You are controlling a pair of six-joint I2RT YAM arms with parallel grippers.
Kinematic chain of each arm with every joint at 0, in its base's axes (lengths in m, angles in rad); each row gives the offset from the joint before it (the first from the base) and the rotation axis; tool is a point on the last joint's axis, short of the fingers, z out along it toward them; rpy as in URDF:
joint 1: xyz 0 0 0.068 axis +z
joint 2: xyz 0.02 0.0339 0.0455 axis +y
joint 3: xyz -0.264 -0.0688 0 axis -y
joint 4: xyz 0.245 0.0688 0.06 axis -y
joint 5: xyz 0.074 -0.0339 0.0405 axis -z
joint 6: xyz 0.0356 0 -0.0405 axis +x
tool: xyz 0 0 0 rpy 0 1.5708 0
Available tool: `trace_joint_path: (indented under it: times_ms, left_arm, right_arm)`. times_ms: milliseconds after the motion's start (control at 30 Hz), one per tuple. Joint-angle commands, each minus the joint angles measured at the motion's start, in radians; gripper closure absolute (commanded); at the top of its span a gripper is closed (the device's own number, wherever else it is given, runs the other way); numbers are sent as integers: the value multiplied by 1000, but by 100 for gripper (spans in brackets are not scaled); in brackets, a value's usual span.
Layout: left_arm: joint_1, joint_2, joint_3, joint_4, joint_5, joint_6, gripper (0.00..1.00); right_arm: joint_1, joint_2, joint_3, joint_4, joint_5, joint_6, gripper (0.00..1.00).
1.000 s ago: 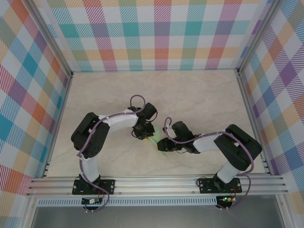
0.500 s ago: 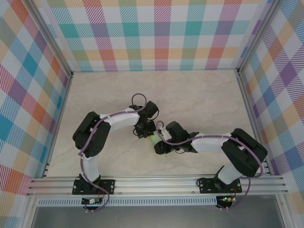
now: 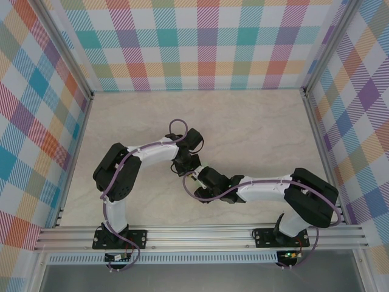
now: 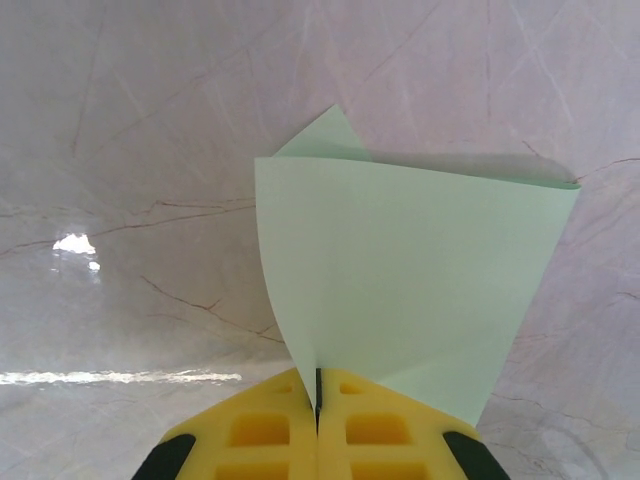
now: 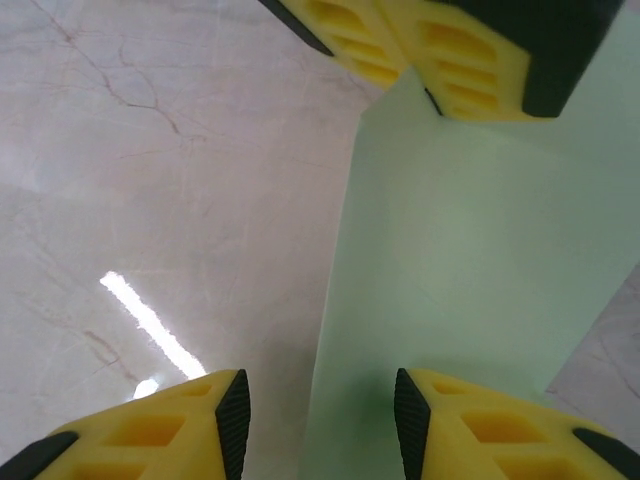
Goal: Fold a paper plane with a square sheet of paper (pick it up from the middle)
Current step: Fold the wing for the fifth time at the center of the table.
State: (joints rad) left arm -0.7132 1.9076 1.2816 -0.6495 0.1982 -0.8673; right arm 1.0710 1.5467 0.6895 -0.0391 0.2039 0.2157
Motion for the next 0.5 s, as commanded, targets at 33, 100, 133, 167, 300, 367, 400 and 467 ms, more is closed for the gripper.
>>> trace_joint_path:
  times_ms: [33,100,133,167,300,367,400,467]
  left_arm:
    - [-5,1,26,-16,21,1,98]
    - [-5,1,30,-19,21,2,98]
    - [-4,1,31,-20,21,2,99]
    - [-3,0,32,-22,21,2,98]
    - [-5,1,33,-27,19,3,99]
    - [-4,-2,33,-29,17,4,99]
    - [-4,-2,32,-29,15,4,99]
    - [-4,-4,33,-33,8,4,98]
  right_arm:
    - [16,35,33,-40,116,-34,57]
    - [21,40,33,-43,138,-35,58]
    - [23,42,31,-42,144,-36,60]
    - [23,41,30,-41,146,-37,62]
    - [27,32,22,-34,155,-27,68]
    - [27,24,19,-29,149,-22,74]
    - [26,23,17,-29,147,-18,75]
    - [26,23,15,-27,143,-3,78]
